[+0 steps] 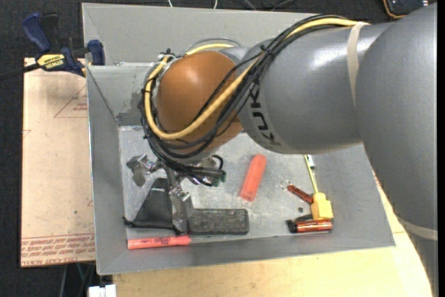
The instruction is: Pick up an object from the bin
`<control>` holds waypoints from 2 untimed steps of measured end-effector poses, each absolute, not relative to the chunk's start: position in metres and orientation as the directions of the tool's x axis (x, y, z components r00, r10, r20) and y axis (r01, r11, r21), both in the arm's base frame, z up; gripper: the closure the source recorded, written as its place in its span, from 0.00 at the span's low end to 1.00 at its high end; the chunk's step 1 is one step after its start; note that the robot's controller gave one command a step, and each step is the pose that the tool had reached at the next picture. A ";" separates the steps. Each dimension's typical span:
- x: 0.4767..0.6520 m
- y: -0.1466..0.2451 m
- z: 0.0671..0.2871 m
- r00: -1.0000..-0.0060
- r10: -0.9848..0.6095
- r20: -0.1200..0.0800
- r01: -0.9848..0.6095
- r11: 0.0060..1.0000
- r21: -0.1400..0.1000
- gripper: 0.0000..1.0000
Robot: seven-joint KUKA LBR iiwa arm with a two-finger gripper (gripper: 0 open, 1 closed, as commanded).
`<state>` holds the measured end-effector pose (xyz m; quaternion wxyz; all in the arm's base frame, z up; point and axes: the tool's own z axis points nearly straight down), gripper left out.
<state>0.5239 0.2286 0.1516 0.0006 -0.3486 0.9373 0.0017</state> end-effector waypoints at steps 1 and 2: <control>0.516 0.215 0.070 -0.758 -0.653 -0.005 -0.653 0.758 0.003 0.00; 0.541 0.231 0.073 -0.621 -0.784 -0.020 -0.784 0.621 -0.004 1.00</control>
Offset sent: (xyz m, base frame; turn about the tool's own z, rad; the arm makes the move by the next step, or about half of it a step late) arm 0.0160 0.0010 -0.0816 -0.1934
